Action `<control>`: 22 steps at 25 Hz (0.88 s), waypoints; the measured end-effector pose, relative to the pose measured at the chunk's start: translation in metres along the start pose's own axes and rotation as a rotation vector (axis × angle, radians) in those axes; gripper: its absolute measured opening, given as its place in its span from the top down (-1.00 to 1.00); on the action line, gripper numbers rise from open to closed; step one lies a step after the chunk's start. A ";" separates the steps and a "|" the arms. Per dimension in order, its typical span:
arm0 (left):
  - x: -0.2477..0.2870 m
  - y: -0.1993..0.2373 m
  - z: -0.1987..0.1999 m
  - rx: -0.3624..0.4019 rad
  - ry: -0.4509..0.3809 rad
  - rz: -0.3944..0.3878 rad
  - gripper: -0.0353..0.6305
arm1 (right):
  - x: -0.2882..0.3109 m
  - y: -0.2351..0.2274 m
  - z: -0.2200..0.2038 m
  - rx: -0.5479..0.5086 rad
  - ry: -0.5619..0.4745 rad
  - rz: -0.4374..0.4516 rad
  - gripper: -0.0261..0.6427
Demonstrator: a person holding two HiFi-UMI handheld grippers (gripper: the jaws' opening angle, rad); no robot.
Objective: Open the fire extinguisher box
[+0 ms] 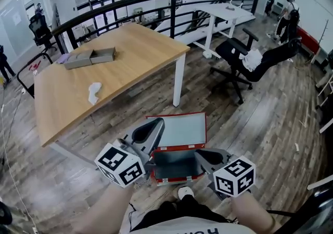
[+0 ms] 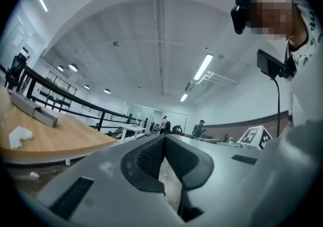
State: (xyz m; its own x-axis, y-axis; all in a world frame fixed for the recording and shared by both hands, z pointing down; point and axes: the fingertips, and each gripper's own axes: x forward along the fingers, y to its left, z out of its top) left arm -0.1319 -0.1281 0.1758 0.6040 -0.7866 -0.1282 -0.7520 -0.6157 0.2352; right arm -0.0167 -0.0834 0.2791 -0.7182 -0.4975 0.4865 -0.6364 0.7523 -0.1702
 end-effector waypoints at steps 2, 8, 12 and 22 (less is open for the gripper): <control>-0.006 -0.004 0.016 0.043 -0.014 0.022 0.88 | -0.007 0.003 0.015 -0.019 -0.032 -0.019 0.89; -0.015 -0.020 0.037 0.119 -0.017 0.021 0.88 | -0.031 0.011 0.046 -0.086 -0.099 -0.050 0.89; -0.023 -0.026 0.043 0.115 -0.012 0.025 0.88 | -0.035 0.019 0.058 -0.113 -0.126 -0.041 0.89; -0.018 -0.045 0.029 0.172 0.068 0.028 0.88 | -0.050 0.038 0.107 -0.065 -0.286 0.075 0.89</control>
State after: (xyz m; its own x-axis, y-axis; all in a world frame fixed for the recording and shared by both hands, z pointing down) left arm -0.1164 -0.0877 0.1398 0.5940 -0.8024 -0.0575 -0.7995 -0.5968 0.0688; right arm -0.0351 -0.0766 0.1568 -0.8185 -0.5338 0.2122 -0.5657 0.8132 -0.1367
